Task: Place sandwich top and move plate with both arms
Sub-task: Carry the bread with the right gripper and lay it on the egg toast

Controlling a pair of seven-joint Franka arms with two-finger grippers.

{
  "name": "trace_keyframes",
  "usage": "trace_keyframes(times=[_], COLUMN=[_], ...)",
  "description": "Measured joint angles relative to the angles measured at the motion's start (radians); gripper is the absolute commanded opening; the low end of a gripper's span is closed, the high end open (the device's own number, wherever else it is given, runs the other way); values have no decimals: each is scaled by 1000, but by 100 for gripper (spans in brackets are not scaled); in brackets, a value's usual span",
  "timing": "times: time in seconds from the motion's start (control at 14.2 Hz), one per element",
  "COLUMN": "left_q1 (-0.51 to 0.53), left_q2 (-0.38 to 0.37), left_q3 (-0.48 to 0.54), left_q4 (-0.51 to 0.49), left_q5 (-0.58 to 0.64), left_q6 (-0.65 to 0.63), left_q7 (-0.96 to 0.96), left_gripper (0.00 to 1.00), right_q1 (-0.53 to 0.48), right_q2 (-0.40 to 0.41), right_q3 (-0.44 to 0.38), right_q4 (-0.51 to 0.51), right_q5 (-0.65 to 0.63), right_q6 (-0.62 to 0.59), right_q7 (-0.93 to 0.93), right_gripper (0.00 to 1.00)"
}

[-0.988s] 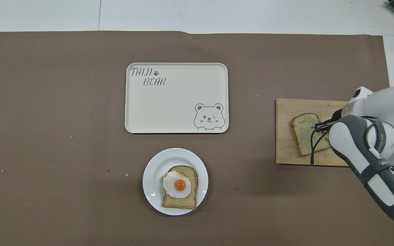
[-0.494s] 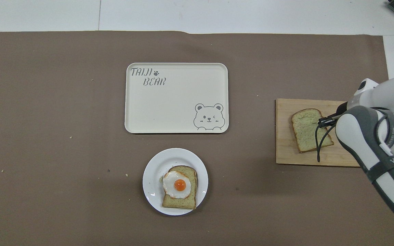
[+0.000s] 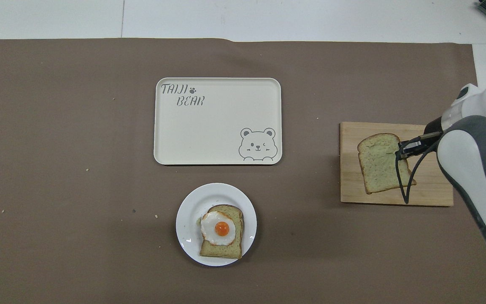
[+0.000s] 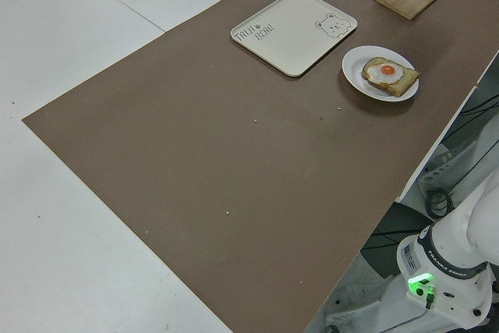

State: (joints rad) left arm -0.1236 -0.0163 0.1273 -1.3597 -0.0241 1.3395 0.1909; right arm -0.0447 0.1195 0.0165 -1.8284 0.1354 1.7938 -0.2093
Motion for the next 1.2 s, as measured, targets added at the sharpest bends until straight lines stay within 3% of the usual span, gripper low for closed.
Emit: trace_keyframes(times=[0.56, 0.99, 1.2], left_q1=[0, 0, 0], left_q2=[0, 0, 0], left_q3=[0, 0, 0], left_q4=[0, 0, 0], left_q5=[0, 0, 0], left_q6=[0, 0, 0], left_q7=[0, 0, 0], left_gripper=[100, 100, 100], right_q1=[53, 287, 369], right_q2=[-11, 7, 41], right_q3=[363, 372, 372], right_q4=[15, -83, -112], right_q5=[41, 118, 118], right_q6=[16, 245, 274], right_q7=[577, 785, 810], right_gripper=[0, 0, 0])
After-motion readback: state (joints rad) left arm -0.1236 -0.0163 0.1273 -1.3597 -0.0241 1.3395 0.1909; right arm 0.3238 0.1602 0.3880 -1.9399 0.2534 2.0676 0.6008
